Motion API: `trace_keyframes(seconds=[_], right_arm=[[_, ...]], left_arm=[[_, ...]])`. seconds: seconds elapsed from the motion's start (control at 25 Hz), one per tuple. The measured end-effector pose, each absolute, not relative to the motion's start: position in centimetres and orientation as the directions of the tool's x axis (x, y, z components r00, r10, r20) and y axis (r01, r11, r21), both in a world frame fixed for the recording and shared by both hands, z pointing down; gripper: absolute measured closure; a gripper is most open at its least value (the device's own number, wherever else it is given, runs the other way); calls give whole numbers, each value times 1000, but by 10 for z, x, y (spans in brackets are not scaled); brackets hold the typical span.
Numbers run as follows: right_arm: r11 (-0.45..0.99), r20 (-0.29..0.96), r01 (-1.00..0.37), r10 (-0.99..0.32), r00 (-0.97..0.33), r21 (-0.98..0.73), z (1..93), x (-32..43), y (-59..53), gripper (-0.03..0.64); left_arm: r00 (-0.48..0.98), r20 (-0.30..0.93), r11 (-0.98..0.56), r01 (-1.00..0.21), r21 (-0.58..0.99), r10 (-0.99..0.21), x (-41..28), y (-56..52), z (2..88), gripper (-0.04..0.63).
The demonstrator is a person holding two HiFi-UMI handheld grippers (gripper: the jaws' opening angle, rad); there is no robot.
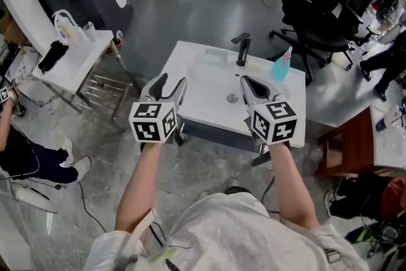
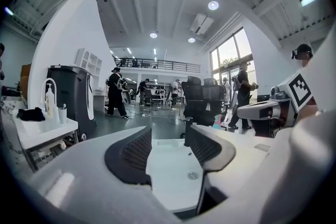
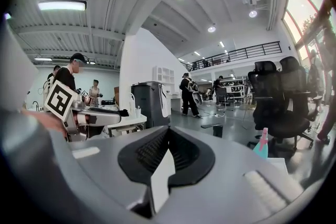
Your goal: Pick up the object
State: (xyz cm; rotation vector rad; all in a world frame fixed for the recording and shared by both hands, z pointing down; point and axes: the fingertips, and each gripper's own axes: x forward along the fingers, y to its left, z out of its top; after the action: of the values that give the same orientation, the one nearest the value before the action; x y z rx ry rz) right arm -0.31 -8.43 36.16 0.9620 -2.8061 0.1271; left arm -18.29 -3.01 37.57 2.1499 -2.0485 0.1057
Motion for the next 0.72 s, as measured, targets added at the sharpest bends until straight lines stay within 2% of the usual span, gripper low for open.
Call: trace_keyframes(seconds=[0.72], right_arm=[[723, 180, -688, -670, -720, -59, 381, 2, -178, 614]], left_arm=[[117, 171, -110, -993, 52, -978, -191, -135, 384, 364]])
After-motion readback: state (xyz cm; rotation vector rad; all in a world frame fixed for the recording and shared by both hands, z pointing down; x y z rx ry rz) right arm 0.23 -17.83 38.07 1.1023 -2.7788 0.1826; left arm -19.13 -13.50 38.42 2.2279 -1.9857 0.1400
